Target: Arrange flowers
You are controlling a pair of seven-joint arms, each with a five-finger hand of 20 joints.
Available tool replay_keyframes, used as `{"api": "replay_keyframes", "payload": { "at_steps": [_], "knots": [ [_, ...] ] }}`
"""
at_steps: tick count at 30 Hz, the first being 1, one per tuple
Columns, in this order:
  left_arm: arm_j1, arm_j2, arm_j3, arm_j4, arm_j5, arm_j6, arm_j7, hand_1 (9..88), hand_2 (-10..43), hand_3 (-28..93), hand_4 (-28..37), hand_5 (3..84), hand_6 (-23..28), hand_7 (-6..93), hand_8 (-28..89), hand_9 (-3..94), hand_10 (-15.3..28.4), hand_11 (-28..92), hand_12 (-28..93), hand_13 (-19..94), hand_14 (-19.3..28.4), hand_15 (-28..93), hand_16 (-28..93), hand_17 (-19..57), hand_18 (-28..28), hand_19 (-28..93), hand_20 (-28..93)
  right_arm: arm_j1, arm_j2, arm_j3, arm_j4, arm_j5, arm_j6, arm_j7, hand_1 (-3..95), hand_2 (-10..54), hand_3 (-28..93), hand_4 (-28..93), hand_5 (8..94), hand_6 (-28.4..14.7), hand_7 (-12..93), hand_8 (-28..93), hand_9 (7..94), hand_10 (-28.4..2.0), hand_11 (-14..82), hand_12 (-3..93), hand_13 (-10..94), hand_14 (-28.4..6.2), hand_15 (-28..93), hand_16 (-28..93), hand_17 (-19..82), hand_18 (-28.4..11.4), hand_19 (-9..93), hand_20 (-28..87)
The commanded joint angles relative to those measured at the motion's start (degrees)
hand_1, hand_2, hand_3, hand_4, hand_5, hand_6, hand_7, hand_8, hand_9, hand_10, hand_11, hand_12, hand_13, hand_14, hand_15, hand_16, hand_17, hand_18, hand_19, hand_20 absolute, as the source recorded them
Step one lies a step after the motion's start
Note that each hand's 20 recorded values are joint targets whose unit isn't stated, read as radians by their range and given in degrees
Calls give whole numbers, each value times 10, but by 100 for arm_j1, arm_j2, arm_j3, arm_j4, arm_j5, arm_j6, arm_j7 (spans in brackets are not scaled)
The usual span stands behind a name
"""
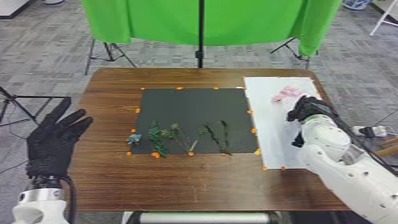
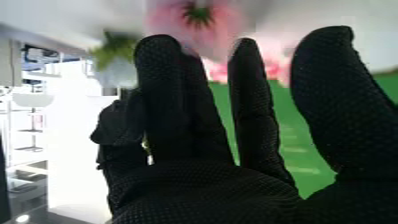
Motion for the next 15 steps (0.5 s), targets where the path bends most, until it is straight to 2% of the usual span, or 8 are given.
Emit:
{"api": "replay_keyframes", "payload": {
  "at_steps": [1, 3, 6, 7, 9, 11, 13, 15],
  "knots": [
    [5, -108, 43, 56, 5, -38, -15, 231, 90, 744, -250, 372, 75, 81, -72, 356, 191, 263, 139, 254, 257, 539, -60, -85, 254, 490, 224, 330, -14, -528, 394, -421, 322, 241, 447, -95, 804, -281, 629, 27, 156, -126, 666, -178, 220, 141, 564, -139, 735, 114, 253, -269, 931, 563],
    [16, -134, 36, 53, 28, -40, -27, 232, 91, 743, -250, 371, 76, 82, -71, 356, 191, 263, 139, 254, 258, 538, -60, -85, 254, 490, 224, 412, 13, -693, 496, -470, 596, 263, 495, -95, 772, -282, 661, 29, 167, -113, 699, -162, 219, 153, 597, -104, 701, 175, 276, -265, 932, 563],
    [18, -124, 48, 52, 20, -53, -2, 232, 89, 745, -249, 370, 76, 82, -71, 356, 191, 263, 139, 254, 257, 539, -60, -85, 254, 490, 224, 548, 145, -1055, 654, -807, 1184, 256, 576, -95, 715, -283, 749, 21, 207, -20, 814, -104, 114, 276, 677, -41, 647, 242, 325, -247, 932, 546],
    [23, -18, 90, 55, -58, -2, 87, 232, 89, 745, -249, 370, 77, 82, -71, 356, 191, 263, 139, 254, 257, 538, -60, -85, 254, 490, 224, 532, 149, -1038, 658, -843, 1250, 241, 601, -95, 701, -283, 799, 21, 230, 4, 861, -84, 104, 305, 721, -22, 628, 258, 350, -236, 932, 534],
    [32, -32, 93, 50, -54, -7, 71, 231, 90, 745, -249, 369, 77, 82, -71, 356, 191, 263, 139, 254, 258, 539, -60, -85, 254, 490, 225, 517, 193, -1069, 664, -955, 1529, 214, 620, -95, 689, -283, 836, 23, 249, 20, 901, -66, 109, 327, 763, -8, 614, 273, 372, -227, 932, 526],
    [50, 106, 143, 47, -163, 58, 184, 231, 90, 745, -249, 369, 77, 82, -71, 356, 191, 262, 139, 254, 258, 539, -60, -85, 254, 490, 225, 559, 258, -1158, 658, -1048, 1864, 220, 629, -95, 683, -283, 853, 25, 250, 20, 916, -54, 113, 331, 783, -2, 610, 276, 400, -218, 932, 516],
    [62, 79, 134, 44, -152, 52, 173, 231, 90, 745, -249, 368, 78, 83, -71, 356, 191, 262, 139, 254, 257, 540, -60, -85, 254, 490, 225, 537, 275, -1112, 621, -1082, 2083, 131, 628, -95, 689, -283, 867, 28, 241, 23, 929, -47, 115, 330, 803, 0, 604, 282, 411, -216, 932, 507],
    [84, 138, 163, 38, -204, 75, 242, 231, 90, 745, -249, 368, 78, 83, -71, 356, 191, 262, 139, 254, 257, 540, -60, -84, 254, 490, 225, 584, 302, -1132, 546, -1104, 2199, 136, 625, -95, 695, -283, 870, 28, 237, 27, 933, -47, 118, 330, 807, 0, 602, 285, 415, -217, 932, 505]
  ]
}}
